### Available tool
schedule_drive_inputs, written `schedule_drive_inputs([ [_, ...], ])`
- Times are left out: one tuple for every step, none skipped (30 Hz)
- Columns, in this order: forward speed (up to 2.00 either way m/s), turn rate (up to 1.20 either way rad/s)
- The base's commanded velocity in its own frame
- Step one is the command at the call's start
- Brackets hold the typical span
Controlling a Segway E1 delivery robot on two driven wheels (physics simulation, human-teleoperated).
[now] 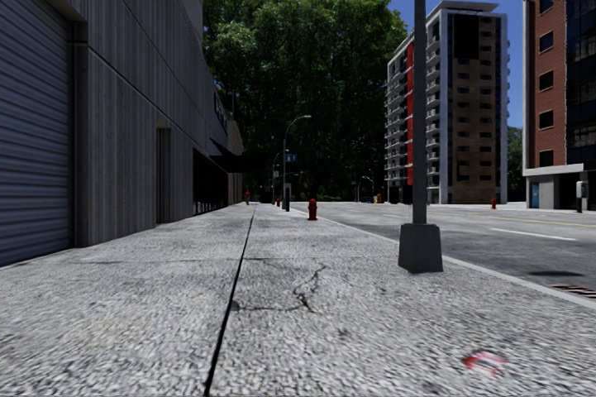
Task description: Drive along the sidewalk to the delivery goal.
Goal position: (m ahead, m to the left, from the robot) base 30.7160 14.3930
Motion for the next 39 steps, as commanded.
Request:
schedule_drive_inputs([
  [2.0, 0.0],
  [2.0, 0.0],
  [2.0, 0.0],
  [2.0, 0.0],
  [2.0, 0.0],
  [2.0, 0.0],
  [2.0, 0.0],
  [2.0, 0.0],
  [2.0, 0.0],
  [2.0, 0.0],
  [2.0, 0.04],
  [2.0, 0.18],
  [2.0, 0.18],
  [2.0, 0.28],
  [2.0, 0.31],
  [2.0, 0.31],
  [2.0, 0.31],
  [2.0, 0.31],
  [2.0, 0.32],
  [2.0, 0.32],
  [2.0, 0.32],
  [2.0, 0.26],
  [2.0, 0.0],
  [2.0, 0.0],
  [2.0, 0.0],
  [2.0, 0.0],
  [2.0, 0.0],
  [2.0, 0.0],
  [2.0, 0.0],
  [2.0, 0.0],
  [2.0, 0.0],
  [2.0, 0.0],
  [2.0, 0.0],
  [2.0, 0.0],
  [2.0, 0.12],
  [2.0, 0.19],
  [2.0, 0.19],
  [2.0, 0.21],
  [2.0, 0.21],
])
